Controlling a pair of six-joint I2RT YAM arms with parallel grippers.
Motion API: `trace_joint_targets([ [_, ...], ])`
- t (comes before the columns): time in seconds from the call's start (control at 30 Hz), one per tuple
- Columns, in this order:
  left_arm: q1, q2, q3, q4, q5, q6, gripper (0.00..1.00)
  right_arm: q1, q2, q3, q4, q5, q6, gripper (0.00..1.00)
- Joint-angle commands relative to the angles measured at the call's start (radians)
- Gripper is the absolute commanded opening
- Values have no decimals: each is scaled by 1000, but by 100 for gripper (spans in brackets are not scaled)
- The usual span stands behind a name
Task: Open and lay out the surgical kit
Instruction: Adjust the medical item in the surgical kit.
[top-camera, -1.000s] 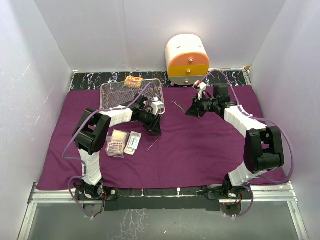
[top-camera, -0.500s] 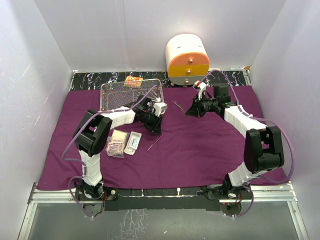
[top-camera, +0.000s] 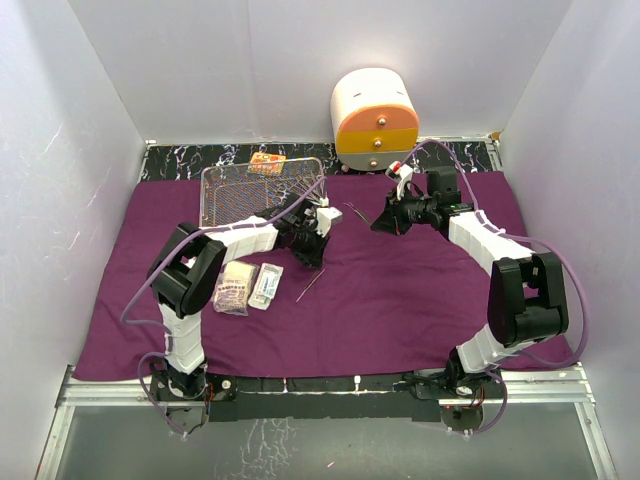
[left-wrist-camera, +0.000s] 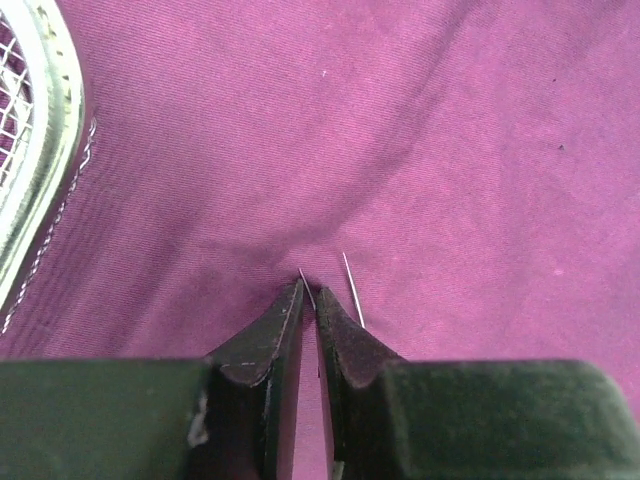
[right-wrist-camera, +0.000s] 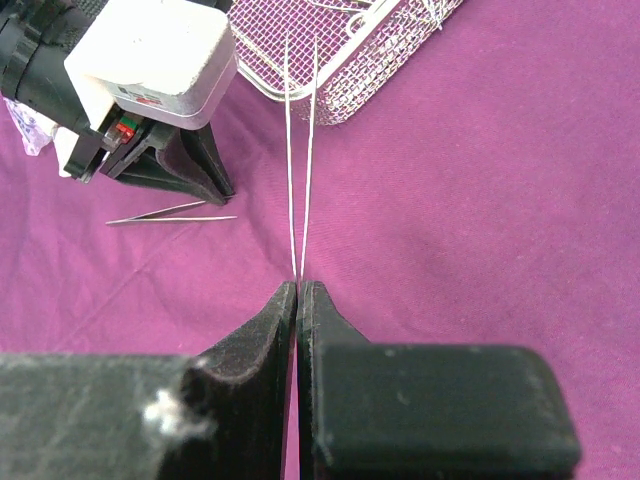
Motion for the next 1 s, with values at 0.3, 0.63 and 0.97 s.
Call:
trace_joint_targets([
  [0.3,-23,-18,74,-141,-121,-82,0,-7,-10,-2,42,-3,-1,0],
  [0.63,-23,-30,103,-181,-149,-153,0,-8,-8,-3,42,3,-2,0],
  [0.97,-23,-58,78,-175,-170,-282,0,-10,-13,-2,42,3,-4,0],
])
